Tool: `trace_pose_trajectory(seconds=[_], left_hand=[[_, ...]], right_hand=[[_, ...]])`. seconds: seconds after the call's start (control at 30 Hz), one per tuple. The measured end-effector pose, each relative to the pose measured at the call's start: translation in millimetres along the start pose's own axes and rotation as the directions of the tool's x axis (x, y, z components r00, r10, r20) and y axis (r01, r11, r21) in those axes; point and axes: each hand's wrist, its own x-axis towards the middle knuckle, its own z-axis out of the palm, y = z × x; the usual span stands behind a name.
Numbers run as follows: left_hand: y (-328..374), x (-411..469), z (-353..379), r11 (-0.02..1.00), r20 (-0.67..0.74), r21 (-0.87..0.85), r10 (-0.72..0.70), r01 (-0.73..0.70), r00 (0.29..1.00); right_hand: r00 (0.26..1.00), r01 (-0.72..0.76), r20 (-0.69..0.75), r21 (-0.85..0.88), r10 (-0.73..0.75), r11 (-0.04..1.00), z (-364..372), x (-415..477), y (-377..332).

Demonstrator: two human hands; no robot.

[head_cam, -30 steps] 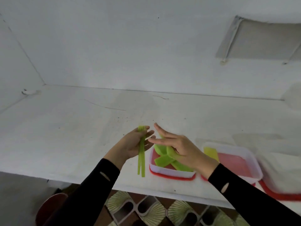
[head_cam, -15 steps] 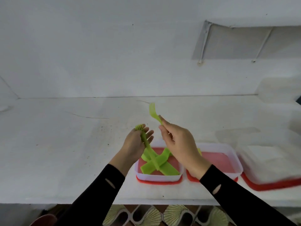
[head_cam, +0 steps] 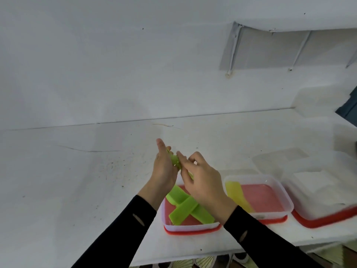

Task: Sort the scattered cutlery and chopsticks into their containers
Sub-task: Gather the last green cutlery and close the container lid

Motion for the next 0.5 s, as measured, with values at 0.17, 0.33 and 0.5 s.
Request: trace_pose_trajectory(seconds=[0.17, 0.33, 0.5], left_hand=[[-8.1, 8.0, 2.6, 1.000, 0.079, 0.022, -0.016, 0.014, 0.997], [-11.0, 12.7, -4.0, 0.904, 0.156, 0.367, 0.174, -0.220, 0.972], [-3.1, 4.8, 2.6, 0.787, 0.368, 0.562, 0.038, -0.255, 0.929]], right_hand=[[0.991, -0.087, 0.102, -0.035, 0.091, 0.996, 6.9, -0.4, 3.2], [0.982, -0.174, 0.117, 0.220, 0.151, 0.960, -1.0, 9.0, 16.1], [0.972, -0.136, 0.226, 0.303, 0.068, 0.943, -23.6, 31.2, 36.0]])
